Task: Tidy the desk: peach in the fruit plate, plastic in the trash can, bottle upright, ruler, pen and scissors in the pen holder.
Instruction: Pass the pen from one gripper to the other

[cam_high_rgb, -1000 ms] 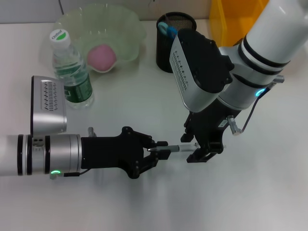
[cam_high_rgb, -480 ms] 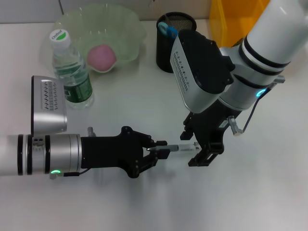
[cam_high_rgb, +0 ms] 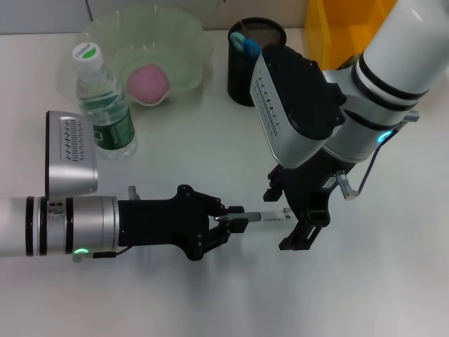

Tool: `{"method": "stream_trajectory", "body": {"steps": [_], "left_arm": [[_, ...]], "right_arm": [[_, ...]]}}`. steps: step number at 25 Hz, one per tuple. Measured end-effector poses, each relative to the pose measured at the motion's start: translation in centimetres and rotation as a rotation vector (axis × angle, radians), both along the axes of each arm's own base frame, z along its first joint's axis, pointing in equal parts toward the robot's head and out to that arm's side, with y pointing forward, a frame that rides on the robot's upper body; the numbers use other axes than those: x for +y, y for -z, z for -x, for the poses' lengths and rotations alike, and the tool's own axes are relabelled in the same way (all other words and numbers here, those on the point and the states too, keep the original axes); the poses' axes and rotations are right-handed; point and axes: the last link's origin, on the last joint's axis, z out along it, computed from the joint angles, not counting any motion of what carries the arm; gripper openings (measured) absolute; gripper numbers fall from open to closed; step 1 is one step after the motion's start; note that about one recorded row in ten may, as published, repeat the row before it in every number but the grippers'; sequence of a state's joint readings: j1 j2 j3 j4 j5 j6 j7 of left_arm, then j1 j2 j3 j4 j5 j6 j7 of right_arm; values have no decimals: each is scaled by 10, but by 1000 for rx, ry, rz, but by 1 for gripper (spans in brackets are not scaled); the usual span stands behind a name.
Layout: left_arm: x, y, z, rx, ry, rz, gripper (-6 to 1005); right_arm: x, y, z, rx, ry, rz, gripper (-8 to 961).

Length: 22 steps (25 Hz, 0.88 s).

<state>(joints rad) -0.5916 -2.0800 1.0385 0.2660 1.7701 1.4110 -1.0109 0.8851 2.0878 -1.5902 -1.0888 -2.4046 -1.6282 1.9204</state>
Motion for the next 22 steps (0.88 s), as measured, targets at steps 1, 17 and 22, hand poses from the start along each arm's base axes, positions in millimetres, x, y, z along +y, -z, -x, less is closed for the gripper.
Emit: {"method": "stream_trajectory", "body": {"steps": [1, 17, 22], "left_arm": [[0, 0, 0, 0, 0, 0, 137], [-4, -3, 7, -4, -26, -4, 137], [-5, -5, 10, -4, -43, -3, 137]], "right_arm": [[0, 0, 0, 0, 0, 0, 700], [-2, -17, -17, 180, 42, -42, 815], [-2, -33, -35, 300, 78, -64, 814]]}}
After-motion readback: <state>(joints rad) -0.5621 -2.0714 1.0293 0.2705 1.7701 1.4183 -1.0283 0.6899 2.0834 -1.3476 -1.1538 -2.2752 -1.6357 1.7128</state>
